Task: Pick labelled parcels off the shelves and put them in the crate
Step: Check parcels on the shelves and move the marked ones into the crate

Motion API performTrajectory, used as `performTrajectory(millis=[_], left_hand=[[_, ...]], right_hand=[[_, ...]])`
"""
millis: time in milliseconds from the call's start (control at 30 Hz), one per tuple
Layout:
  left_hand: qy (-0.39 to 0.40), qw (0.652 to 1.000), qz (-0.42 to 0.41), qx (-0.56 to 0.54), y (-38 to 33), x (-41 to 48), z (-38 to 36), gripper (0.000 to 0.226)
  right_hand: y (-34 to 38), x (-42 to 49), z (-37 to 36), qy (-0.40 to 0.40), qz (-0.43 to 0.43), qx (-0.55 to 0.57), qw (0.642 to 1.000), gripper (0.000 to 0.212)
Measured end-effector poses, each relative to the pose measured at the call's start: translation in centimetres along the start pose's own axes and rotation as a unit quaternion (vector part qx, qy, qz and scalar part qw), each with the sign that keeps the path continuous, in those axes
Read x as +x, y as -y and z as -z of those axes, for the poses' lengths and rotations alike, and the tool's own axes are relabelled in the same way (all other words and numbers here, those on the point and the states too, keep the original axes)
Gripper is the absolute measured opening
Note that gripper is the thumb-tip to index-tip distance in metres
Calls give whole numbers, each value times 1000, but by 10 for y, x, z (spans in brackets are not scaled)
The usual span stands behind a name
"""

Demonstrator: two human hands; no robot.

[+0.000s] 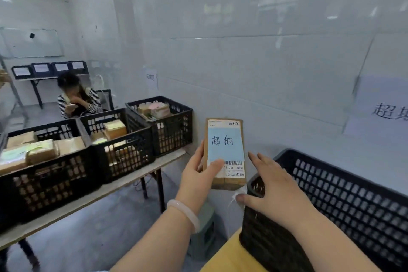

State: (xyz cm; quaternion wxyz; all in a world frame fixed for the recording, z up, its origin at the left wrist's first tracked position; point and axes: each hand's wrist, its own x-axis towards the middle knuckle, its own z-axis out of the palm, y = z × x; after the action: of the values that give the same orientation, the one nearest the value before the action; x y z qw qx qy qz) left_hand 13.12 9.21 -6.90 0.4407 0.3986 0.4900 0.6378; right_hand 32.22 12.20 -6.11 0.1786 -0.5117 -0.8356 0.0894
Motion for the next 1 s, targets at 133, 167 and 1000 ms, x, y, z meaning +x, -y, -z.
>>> performTrajectory(millis=[133, 167, 1000], left_hand=[[80, 996, 27, 5, 7, 51, -14, 58], [102, 994, 27, 9, 9, 62, -21, 55], [339, 860, 301, 234, 183, 173, -227, 59]], right_hand=[[-10, 12, -7, -22, -84, -21, 996, 107], [-11, 13, -7, -25, -104, -23, 994, 106], [-232, 4, -21, 59, -372, 1, 926, 98]])
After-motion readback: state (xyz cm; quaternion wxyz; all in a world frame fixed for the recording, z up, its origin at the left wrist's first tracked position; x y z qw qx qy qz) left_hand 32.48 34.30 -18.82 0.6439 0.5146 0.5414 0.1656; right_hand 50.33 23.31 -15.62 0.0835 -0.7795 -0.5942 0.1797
